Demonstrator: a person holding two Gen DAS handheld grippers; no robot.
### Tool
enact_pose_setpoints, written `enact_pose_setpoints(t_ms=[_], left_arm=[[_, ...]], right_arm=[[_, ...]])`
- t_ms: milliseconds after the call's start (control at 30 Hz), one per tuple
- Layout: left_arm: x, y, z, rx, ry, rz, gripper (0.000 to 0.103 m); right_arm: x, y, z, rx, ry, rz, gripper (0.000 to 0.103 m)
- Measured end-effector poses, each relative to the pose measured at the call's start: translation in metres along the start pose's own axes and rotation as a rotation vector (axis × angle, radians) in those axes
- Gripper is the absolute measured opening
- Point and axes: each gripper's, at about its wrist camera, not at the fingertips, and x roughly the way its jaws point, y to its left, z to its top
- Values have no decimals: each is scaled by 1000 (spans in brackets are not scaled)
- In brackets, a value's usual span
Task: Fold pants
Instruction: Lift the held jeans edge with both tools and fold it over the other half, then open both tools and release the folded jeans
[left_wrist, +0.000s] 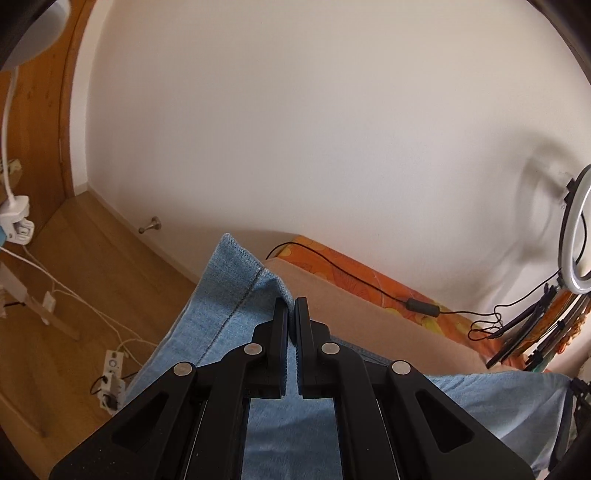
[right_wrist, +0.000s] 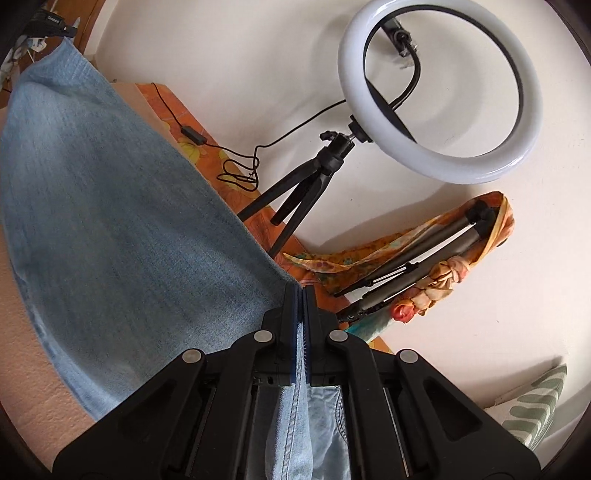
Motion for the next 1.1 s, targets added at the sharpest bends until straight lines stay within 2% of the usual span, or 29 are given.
enact_pose_setpoints(t_ms=[233,500,567,600,633,667,700,767,800,833,933,1100], left_arm=[[63,-18,-6,74,84,71,2],[88,-21,-14,100,148,101,3],[88,-21,-13,107,163,88,20],[87,-21,-11,110,164,78,26],[82,-21,-10,114,163,65,39],[77,-21,-9,123,157,48,43],[72,-21,-6,135,152,37,45],[58,-18,-2,153,146,14,56],[49,-15,-1,160,140,3,59],[39,-10,0,168,131,-6,60],[12,10,1,191,121,-12,60],[-26,65,-6,173,109,-19,61]], right_arm=[[68,18,-2,-52,100,40,2],[103,30,-14,-74,187,75,2],[105,32,-12,-75,205,90,2],[104,33,-12,-74,208,96,2],[101,34,-12,-74,207,99,2],[99,35,-12,-73,210,108,2],[95,35,-12,-70,214,119,7],[86,37,-10,-53,198,128,26],[79,37,-9,-41,184,135,38],[71,39,-8,-27,169,144,42],[46,45,0,19,122,201,42],[-3,68,27,89,10,358,43]])
